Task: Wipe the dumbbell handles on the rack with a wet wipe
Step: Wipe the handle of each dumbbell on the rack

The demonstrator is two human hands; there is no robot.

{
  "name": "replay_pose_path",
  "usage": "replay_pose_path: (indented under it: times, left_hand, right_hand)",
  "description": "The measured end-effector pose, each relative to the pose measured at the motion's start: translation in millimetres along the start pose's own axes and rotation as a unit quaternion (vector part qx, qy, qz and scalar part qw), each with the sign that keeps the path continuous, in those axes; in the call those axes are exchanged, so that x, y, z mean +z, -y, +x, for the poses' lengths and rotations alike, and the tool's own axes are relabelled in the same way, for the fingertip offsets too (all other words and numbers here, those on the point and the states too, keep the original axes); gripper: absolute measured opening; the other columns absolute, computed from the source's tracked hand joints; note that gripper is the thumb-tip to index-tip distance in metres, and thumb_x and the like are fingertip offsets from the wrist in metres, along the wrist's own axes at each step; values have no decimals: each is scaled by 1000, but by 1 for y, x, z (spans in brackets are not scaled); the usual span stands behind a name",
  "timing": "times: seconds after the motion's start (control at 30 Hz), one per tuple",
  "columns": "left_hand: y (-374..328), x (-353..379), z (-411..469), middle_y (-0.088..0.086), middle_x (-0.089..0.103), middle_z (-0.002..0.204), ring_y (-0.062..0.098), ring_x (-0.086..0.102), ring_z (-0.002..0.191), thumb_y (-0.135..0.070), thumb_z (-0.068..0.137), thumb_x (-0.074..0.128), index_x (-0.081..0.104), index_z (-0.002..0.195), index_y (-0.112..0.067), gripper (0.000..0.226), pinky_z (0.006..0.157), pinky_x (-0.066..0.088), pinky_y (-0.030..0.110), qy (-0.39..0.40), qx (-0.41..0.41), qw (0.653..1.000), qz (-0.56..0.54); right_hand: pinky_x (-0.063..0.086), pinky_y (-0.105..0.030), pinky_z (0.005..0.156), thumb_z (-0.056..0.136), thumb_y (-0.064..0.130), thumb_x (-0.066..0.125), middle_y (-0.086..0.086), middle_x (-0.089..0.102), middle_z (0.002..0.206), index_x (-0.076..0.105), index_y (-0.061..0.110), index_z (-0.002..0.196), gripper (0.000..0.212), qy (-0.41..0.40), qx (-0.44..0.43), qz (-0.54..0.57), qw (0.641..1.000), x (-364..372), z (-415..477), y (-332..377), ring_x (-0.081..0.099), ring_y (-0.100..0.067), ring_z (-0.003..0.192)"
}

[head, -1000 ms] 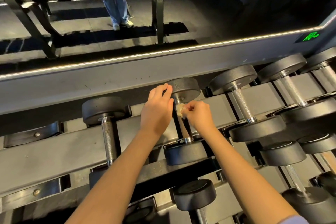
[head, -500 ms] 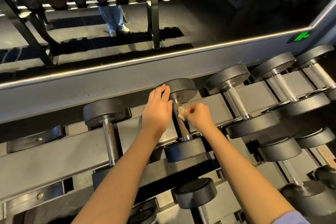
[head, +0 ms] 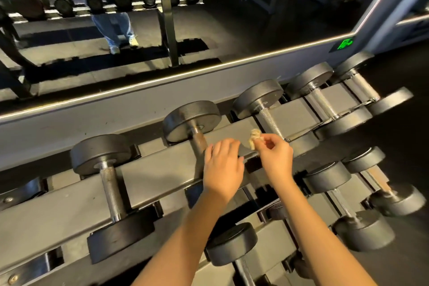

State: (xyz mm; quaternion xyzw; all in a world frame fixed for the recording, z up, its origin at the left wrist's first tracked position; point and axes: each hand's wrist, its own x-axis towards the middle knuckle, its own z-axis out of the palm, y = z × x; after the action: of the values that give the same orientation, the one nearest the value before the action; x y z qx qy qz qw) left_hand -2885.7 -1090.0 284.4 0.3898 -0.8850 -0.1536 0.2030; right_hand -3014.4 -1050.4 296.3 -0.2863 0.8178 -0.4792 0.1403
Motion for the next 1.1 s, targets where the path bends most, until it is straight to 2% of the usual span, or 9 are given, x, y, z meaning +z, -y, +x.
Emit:
replay_pose_path:
  times: [0.07,0.17,0.3,0.4,0.6,0.73,0.9,1.0,1.1]
  left_hand:
    - [-7,3,14,2,51,131,21,46,124,-34,96,45,49,132,-15,41,107,32,41,46,28,998,34]
    - [-10,9,22,5,49,134,23,44,126,-44,97,32,48,133,-13,51,104,34,40,93,17,993,67]
    - [-10,11,18,6,61,119,24,58,110,-49,90,29,61,121,-10,59,92,45,37,54,25,996,73]
    - [-14,9,22,2,49,134,21,45,124,-51,95,31,48,134,-16,55,102,35,34,102,-7,990,99]
    - [-19,8,26,0,38,146,18,34,134,-48,97,39,37,143,-20,54,109,26,33,111,-13,984,142]
    - [-24,16,45,6,37,149,21,33,137,-42,96,40,34,146,-12,59,111,25,34,70,-49,993,86]
    - [-44,18,107,1,12,160,16,12,146,-31,99,42,12,152,-14,63,119,14,35,53,-89,994,16]
    - [-55,18,139,2,11,160,17,12,146,-32,100,41,12,152,-13,63,119,15,34,38,-84,996,7]
    - [-61,30,150,-1,9,160,15,9,146,-33,101,39,14,152,-15,59,116,16,32,57,-111,992,10]
  right_hand:
    - [44,-24,64,87,25,67,5,64,75,70,16,92,11,-6,-7,-12,1000,-12,9,-7,56,-5,69]
    - [42,-26,60,88,26,65,2,64,78,70,15,94,13,-14,-30,-71,997,-25,24,-17,57,-11,70]
    - [45,-31,65,90,27,60,-5,66,87,69,13,97,18,-36,-85,-180,979,-44,54,-22,60,-24,78]
    - [39,-31,64,91,26,57,-10,66,94,68,11,99,20,-26,-86,-248,965,-57,81,-23,60,-32,87]
    - [39,-31,66,88,19,59,-9,60,87,67,10,95,14,124,-7,-275,953,-67,123,-29,54,-29,80]
    - [45,-31,70,87,16,60,-6,61,91,67,10,97,14,222,16,-274,936,-60,141,-33,57,-24,84]
    - [52,-34,77,84,18,65,-9,67,98,69,10,97,16,258,26,-281,924,-54,158,-35,63,-26,91]
    - [52,-35,76,84,17,63,-7,66,95,69,14,93,11,294,3,-317,902,-56,163,-39,61,-25,90]
    - [54,-35,73,85,18,61,-8,66,89,67,12,88,9,284,-9,-310,907,-52,167,-43,63,-25,85]
